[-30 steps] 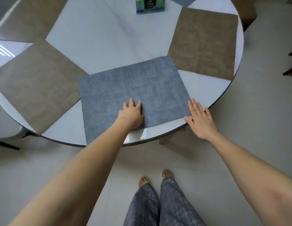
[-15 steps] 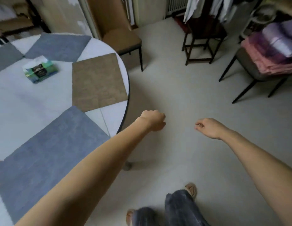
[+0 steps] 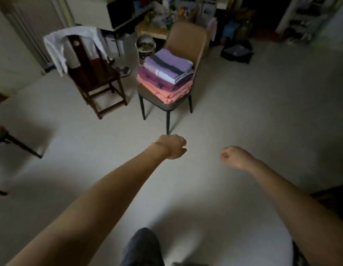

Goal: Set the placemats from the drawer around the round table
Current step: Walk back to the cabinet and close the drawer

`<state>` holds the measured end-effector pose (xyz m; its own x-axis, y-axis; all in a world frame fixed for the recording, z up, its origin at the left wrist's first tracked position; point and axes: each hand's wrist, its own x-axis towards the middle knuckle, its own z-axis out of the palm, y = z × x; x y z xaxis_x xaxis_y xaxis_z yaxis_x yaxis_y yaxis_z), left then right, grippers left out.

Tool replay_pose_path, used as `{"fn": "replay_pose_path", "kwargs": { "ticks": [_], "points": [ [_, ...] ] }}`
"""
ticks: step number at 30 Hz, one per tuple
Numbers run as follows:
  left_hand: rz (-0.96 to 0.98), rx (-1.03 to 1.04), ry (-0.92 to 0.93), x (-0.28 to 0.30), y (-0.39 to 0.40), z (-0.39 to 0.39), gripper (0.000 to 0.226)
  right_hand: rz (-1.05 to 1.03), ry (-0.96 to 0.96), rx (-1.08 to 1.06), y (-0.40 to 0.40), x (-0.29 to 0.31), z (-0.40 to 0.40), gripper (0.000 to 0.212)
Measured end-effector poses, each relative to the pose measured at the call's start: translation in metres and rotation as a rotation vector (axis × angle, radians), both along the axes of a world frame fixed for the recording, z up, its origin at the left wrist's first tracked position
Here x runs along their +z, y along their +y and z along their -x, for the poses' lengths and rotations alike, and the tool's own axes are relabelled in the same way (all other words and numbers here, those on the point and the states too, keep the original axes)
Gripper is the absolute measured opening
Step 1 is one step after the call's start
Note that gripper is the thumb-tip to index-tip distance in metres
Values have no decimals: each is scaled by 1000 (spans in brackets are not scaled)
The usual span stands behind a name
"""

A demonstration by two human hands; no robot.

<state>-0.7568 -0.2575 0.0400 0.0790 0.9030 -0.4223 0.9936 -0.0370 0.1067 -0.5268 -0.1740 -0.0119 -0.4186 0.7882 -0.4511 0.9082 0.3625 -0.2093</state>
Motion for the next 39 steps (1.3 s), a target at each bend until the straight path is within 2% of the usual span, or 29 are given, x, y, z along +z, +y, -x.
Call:
{"fn": "replay_pose_path", "kwargs": {
  "ticks": [7,10,13,16,19,23,25,27,29,31,35,37,39],
  "points": [
    [32,-424,57,-7,203,-59,47,-10,-10,-347,106,-9,-56,28],
    [42,-641,107,-1,274,-96,46,-37,-4,-559,128,2,-81,35],
    [16,-814,79,1,337,-152,41,-71,39,-795,136,12,-115,36],
    [21,-982,36,-7,369,-225,33,-26,102,-1114,126,13,-160,34],
    [35,-1042,-32,-22,377,-304,34,-89,396,-1585,111,8,-214,33],
    [169,-1003,-178,-47,372,-406,36,-302,1104,-2232,85,-3,-279,31],
    [257,-1000,-214,-50,365,-450,37,-374,1317,-2432,71,-8,-307,34],
    [317,-957,-284,-52,356,-491,37,-458,1379,-2555,59,-10,-335,30],
    [398,-826,-411,-53,347,-531,41,-545,1430,-2640,52,-15,-363,26],
    [541,-630,-538,-56,337,-562,44,-567,1448,-2747,48,-23,-382,29],
    [821,-181,-688,-79,326,-620,51,-633,1437,-2950,46,-43,-416,19],
    [914,-22,-734,-94,324,-641,48,-689,1553,-3020,50,-54,-429,20],
    [1003,119,-758,-107,323,-657,48,-822,1765,-3064,55,-64,-439,29]
  ]
}}
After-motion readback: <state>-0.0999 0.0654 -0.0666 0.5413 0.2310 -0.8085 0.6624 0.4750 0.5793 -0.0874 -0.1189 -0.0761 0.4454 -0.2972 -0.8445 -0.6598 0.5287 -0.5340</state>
